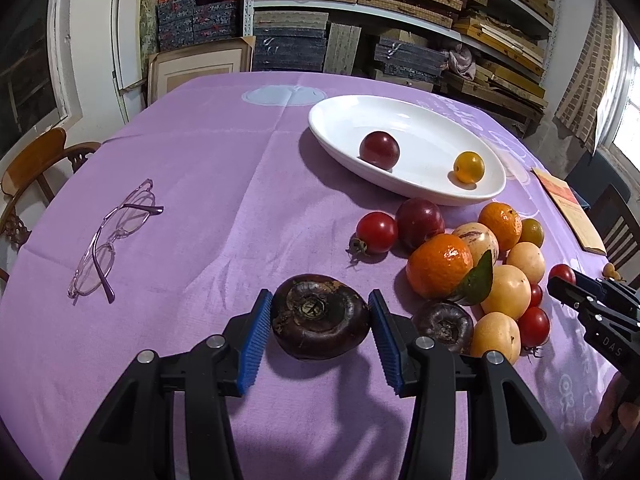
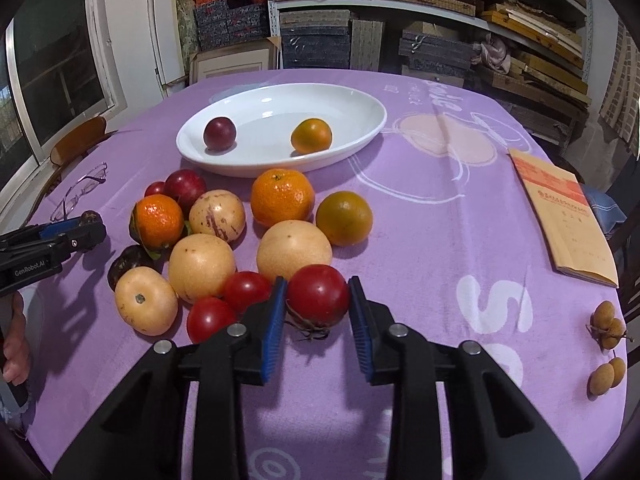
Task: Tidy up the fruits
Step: 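Hold the mangosteen with the left gripper while the right gripper grasps a red tomato, then release the mangosteen and red tomato onto the white plate with both grippers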
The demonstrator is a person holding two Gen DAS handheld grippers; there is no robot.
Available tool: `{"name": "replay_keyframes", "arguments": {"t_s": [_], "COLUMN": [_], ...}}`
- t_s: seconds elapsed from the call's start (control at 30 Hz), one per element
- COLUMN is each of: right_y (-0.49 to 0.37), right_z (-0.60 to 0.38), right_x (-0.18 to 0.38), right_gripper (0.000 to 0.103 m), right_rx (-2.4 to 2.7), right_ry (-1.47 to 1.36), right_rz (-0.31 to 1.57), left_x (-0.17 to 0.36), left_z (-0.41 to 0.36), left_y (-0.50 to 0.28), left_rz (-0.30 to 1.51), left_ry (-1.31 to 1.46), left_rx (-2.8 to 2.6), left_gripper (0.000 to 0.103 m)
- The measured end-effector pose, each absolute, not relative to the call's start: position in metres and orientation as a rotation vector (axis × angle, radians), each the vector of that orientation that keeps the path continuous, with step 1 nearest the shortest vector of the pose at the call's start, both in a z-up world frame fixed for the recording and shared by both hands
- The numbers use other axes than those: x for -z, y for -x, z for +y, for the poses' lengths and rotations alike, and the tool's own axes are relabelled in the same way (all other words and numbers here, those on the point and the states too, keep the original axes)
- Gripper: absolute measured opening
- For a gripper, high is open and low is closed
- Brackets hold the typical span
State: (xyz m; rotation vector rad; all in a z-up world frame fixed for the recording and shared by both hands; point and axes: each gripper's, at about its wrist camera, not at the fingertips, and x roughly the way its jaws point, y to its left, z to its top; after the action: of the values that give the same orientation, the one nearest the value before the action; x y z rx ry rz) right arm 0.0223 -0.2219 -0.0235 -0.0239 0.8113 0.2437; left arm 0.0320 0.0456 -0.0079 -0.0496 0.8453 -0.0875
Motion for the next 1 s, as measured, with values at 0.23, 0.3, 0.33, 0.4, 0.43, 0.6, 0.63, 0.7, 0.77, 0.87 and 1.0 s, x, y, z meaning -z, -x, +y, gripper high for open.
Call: {"name": "replay_keyframes", "arguments": {"t_s": [0.23, 0.3, 0.33, 0.4, 0.43, 0.6, 0.63, 0.7, 0.77, 0.87, 1.0], "right_y": [-0.052, -0.071, -0.084, -0.110, -0.123, -0.188, -0.199, -0.219, -0.235, -0.247, -0.246], "right_z": [-0.219, -0.216, -0.216, -0.215, -0.214, -0.202, -0.200, -0.197, -0.195, -0.191, -0.192], "right_x": [-0.023, -0.034, -0.038, -0.042, -0.044, -0.037, -0.033, -0.024, -0.016, -0.011, -0.015], "right_gripper": [0.030, 0.030, 0.030, 0.030, 0.030, 0.030, 0.030, 0.031, 0.040, 0.065, 0.065], "right_rx": [-0.280, -0.285, -0.286, -0.280, -0.272, -0.240, -0.237, -0.233, -0.242, -0.229, -0.226], "right_ry": [0.061, 0.067, 0.062, 0.040, 0.038, 0.044, 0.046, 0.042, 0.035, 0.045, 0.038], "right_rz": [0.757, 0.750, 0.750, 0.756, 0.758, 0.788, 0.801, 0.824, 0.845, 0.840, 0.817], "left_x": [-0.031, -0.041, -0.045, -0.049, -0.050, -0.041, -0.038, -0.030, -0.023, -0.017, -0.019], "left_z": [0.032, 0.026, 0.022, 0.015, 0.011, -0.005, -0.006, -0.008, -0.009, -0.009, -0.005], "left_y": [-0.073, -0.096, -0.110, -0.136, -0.149, -0.208, -0.216, -0.232, -0.243, -0.251, -0.251], "left_rz": [0.781, 0.775, 0.776, 0.778, 0.778, 0.803, 0.814, 0.847, 0.872, 0.878, 0.862], "left_ry": [-0.027, -0.027, -0.025, -0.028, -0.035, -0.026, -0.022, -0.018, -0.015, -0.031, -0.033], "left_rx": [0.128, 0.146, 0.150, 0.152, 0.151, 0.134, 0.131, 0.135, 0.132, 0.123, 0.113], "left_gripper": [0.049, 0.049, 0.049, 0.049, 0.049, 0.049, 0.049, 0.050, 0.050, 0.057, 0.070]}}
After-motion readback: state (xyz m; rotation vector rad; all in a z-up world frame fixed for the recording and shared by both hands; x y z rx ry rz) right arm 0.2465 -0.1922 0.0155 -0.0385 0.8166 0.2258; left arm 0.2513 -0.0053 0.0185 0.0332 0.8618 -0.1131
